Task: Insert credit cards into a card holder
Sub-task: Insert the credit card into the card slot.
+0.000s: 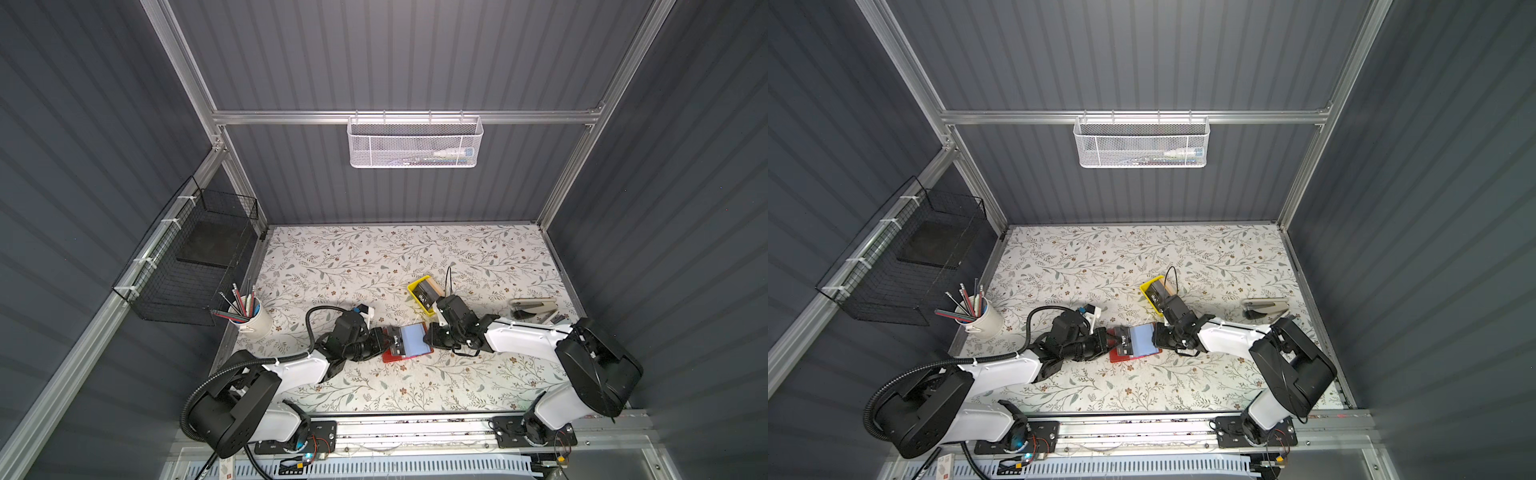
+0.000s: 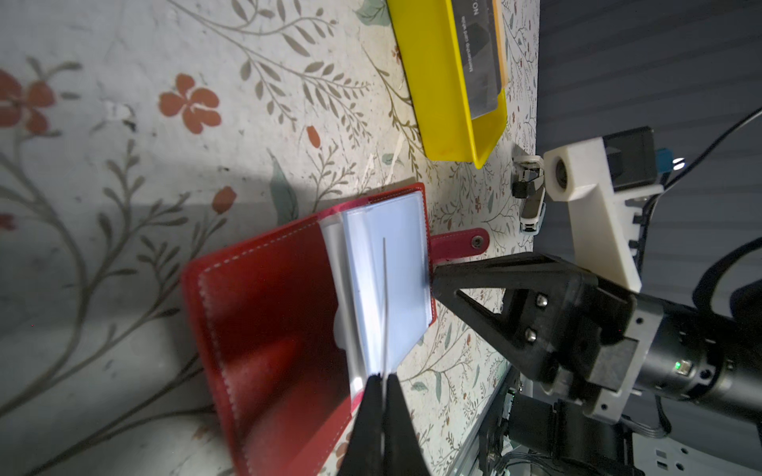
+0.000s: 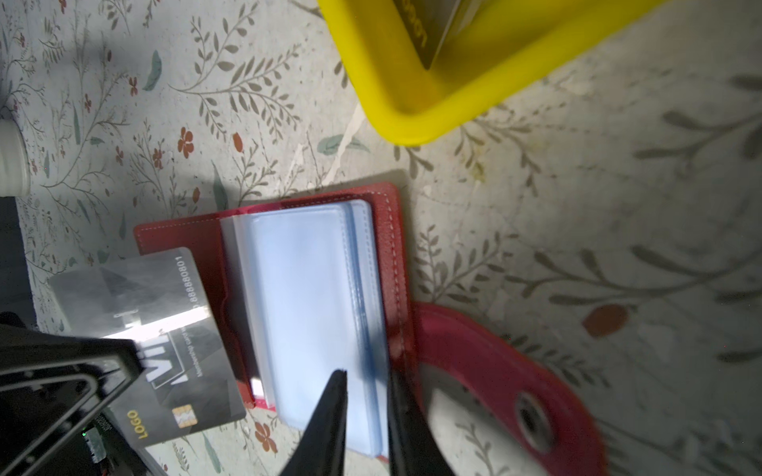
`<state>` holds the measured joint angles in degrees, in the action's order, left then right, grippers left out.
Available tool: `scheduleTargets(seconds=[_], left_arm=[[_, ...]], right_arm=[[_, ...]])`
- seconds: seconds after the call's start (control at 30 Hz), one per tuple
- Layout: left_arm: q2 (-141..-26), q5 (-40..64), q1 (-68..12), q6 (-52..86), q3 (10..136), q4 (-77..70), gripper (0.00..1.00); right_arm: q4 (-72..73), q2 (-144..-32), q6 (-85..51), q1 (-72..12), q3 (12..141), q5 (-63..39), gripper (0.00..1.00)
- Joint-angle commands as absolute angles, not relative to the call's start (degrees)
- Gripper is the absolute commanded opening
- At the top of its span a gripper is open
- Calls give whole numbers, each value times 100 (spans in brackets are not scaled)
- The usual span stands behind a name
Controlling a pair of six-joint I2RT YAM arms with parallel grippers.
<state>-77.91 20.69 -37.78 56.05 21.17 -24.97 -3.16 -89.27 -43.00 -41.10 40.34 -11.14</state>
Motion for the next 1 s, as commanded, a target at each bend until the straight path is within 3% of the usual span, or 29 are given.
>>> scheduleTargets(seconds=[0.0, 0.97], left_arm=[[-7831, 1938, -3793, 5784, 2048, -2633, 0], [-8581, 2175, -3788, 6337, 1985, -3536, 0]], right_arm=[[-496, -9008, -4219, -4157, 4073, -894, 21], [-655, -9052, -4264, -4430, 4007, -510, 19]])
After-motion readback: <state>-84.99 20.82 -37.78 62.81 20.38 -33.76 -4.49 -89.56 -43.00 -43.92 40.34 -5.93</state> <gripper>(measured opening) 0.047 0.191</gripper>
